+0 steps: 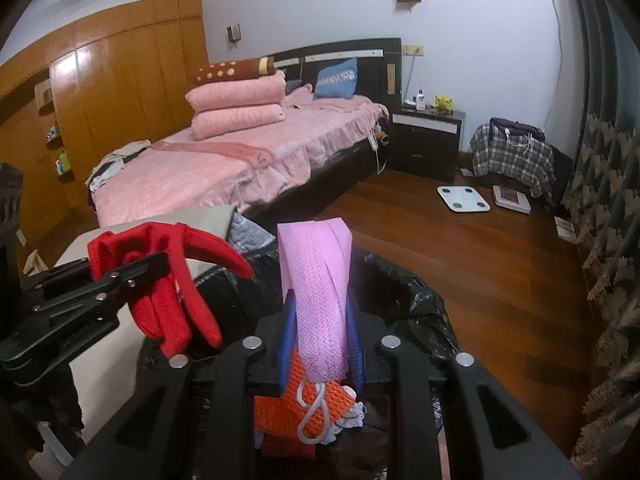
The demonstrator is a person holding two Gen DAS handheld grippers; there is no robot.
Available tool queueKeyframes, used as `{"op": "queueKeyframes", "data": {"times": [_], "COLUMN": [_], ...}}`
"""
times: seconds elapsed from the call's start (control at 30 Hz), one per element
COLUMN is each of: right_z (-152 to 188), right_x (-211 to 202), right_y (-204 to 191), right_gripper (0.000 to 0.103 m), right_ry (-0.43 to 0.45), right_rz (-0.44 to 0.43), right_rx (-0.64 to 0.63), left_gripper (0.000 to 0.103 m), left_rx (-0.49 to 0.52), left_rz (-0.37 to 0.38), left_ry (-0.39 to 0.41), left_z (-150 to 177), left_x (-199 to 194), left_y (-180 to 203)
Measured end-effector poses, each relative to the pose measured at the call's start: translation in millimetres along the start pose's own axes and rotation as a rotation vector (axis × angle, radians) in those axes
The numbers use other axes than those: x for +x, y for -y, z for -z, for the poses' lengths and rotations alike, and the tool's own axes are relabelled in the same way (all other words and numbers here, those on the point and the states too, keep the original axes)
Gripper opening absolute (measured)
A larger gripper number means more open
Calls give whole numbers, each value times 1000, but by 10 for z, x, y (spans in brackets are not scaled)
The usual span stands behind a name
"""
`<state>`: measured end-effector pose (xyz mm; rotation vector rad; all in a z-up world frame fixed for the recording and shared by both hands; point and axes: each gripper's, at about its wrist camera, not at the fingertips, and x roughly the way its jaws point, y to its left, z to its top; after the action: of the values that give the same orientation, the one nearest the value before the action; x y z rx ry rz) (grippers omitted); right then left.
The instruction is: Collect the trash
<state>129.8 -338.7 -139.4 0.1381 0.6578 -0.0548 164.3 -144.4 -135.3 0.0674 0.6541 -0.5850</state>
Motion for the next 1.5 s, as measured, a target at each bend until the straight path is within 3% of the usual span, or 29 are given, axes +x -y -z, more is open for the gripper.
{"op": "queueKeyframes", "data": {"times": [0.03,0.07,0.1,0.17,0.27,0.33,0.5,0.8,1.5], "right_z": [4,15,28,47,71,71,57,-58,-194], "right_x": [26,44,49,39,6,-41,-155,-503,-1149], "right_y": [8,21,45,60,62,38,-58,-326,-834], "right_gripper": [30,32,36,47,61,78,96,97,97], "right_ry": [-8,-14,-17,-15,-1,13,40,58,142], "right_rz": [5,15,18,22,26,24,8,-89,-154], "right_rx": [-2,0,5,9,2,-4,-22,-2,-54], "left_gripper": [39,54,58,61,74,78,89,94,94], "left_rx": [-1,-2,-3,2,-6,-7,-19,-45,-69], "left_rz": [13,20,25,29,24,13,-55,-151,-249], "left_ry": [-19,-37,-48,-69,-79,-75,-30,60,192], "left_z": [14,34,52,114,195,229,222,58,61], "left_x": [63,116,136,152,104,31,-278,-918,-1968], "left_y": [-5,-12,-32,-71,-174,-233,-342,-416,-348]}}
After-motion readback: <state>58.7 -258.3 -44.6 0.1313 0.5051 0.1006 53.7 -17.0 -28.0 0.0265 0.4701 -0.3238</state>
